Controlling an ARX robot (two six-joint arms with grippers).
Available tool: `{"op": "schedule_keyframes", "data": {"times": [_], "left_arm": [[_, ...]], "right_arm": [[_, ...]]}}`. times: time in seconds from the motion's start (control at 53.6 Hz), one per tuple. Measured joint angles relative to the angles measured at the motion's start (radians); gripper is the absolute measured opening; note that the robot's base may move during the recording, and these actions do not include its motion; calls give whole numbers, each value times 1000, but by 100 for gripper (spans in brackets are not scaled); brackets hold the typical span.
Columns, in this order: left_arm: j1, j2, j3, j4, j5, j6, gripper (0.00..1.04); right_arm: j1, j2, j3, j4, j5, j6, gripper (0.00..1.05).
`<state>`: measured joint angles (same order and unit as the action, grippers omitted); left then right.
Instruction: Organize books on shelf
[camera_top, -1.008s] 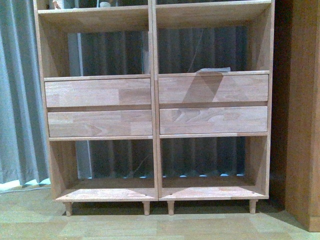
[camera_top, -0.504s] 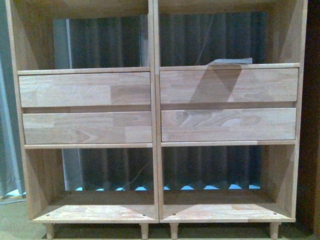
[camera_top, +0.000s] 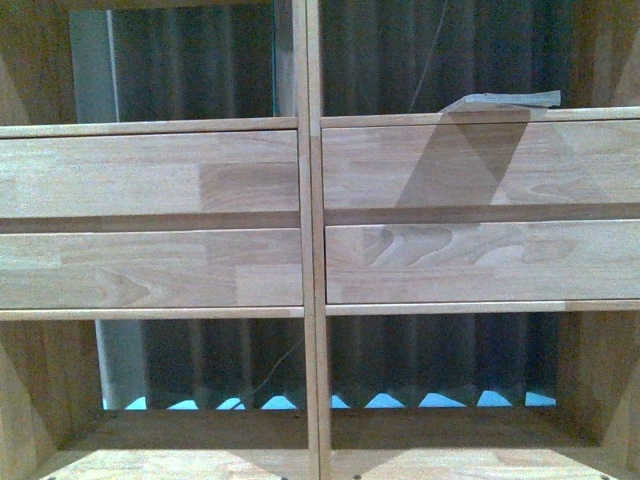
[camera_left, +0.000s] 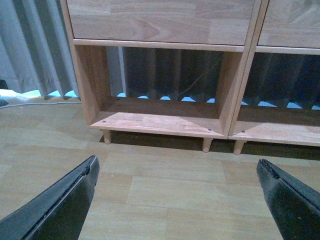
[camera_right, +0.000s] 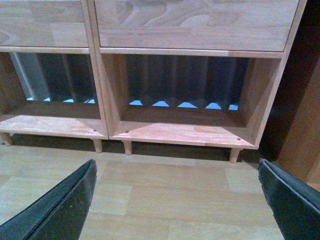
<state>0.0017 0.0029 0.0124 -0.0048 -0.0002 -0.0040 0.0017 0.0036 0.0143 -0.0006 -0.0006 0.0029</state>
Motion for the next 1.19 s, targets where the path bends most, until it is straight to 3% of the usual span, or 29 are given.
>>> {"op": "schedule_keyframes", "data": {"times": [1.194], "left_arm": [[0, 1, 0, 0, 0, 0, 97]], "right_arm": [[0, 0, 0, 0, 0, 0, 98]]}}
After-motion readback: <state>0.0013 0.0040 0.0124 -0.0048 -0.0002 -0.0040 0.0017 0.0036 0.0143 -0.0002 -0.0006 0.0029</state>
